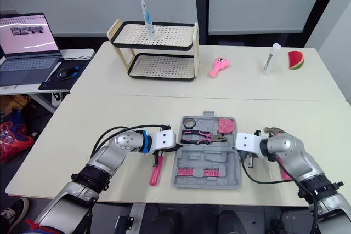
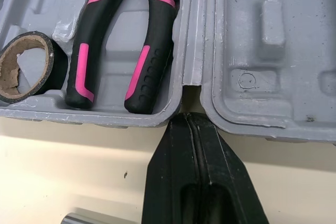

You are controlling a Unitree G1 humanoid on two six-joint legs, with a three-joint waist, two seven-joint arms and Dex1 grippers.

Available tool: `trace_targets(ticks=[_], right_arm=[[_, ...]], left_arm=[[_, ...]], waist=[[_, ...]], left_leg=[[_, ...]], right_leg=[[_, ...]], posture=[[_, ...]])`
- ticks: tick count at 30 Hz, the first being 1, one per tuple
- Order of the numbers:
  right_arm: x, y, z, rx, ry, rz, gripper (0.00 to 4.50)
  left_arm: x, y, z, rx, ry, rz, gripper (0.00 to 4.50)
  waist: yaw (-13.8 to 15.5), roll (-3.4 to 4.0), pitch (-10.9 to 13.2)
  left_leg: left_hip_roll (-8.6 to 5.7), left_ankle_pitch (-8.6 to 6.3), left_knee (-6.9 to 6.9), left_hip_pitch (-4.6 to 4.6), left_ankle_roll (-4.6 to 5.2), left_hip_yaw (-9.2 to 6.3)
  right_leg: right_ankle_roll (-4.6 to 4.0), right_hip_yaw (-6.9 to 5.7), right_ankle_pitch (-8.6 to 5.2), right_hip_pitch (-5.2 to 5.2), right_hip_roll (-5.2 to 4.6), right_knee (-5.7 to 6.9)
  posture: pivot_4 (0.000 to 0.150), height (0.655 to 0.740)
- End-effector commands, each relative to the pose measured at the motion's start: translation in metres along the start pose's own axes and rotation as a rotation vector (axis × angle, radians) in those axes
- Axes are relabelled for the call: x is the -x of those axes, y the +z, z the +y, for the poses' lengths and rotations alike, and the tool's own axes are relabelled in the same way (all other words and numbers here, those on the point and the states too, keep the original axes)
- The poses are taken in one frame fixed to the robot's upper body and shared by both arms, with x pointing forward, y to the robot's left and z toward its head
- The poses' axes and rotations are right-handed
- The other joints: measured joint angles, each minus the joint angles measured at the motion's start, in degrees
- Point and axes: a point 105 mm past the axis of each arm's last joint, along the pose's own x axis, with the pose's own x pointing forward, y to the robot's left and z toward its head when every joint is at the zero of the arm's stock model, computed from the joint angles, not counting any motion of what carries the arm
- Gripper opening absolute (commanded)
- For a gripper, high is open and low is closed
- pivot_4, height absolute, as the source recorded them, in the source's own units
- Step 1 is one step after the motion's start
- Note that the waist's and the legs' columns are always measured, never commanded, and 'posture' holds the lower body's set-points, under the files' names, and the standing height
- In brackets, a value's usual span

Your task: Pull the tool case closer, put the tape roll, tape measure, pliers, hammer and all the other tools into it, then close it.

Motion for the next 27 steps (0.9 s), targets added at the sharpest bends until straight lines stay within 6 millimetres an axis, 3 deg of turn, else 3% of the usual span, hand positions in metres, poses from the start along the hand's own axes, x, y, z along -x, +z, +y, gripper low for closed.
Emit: trace_targets(ticks=[1,10,20,24,27], right_arm=[[0.001,0.018,-0.005,0.038,-0.023,-0.060,0.02],[0.003,0.008,-0.004,0.040,-0.023,-0.022,0.02],[0.031,-0.001,-0.022,-0.031,-0.111,-0.030,0.02],[0.066,-0.001,-0.027,-0.130,-0.126,-0.074,0.02],[0.097,0.003,-0.032,-0.180,-0.171,-0.127,0.02]], left_arm=[[-0.007,0.019,-0.001,-0.068,-0.014,-0.054,0.00],[-0.003,0.013,-0.004,-0.091,-0.032,-0.024,0.00],[0.030,0.016,0.006,-0.152,0.013,-0.004,0.00],[0.066,0.006,0.015,-0.108,0.085,0.033,0.00],[0.102,0.005,0.024,0.049,0.188,-0.034,0.00]], waist=[[0.0,0.00,0.0],[0.0,0.00,0.0],[0.0,0.00,0.0],[-0.1,0.01,0.0],[-0.1,0.02,0.0]], left_leg=[[0.00,0.00,0.00,0.00,0.00,0.00],[0.00,0.00,0.00,0.00,0.00,0.00],[0.01,0.00,-0.01,-0.04,0.00,0.00],[0.04,0.00,-0.03,-0.04,0.00,0.01],[0.06,0.00,-0.05,-0.06,0.01,0.00]], right_leg=[[0.00,0.00,0.00,0.00,0.00,0.00],[0.00,0.00,0.00,0.00,0.00,0.00],[0.00,0.01,0.00,-0.04,0.00,0.00],[0.00,0.03,0.00,-0.06,0.00,0.00],[0.00,0.02,0.00,-0.07,0.01,0.00]], posture=[[0.150,0.7400],[0.150,0.7400],[0.150,0.7400],[0.150,0.7400],[0.150,0.7400]])
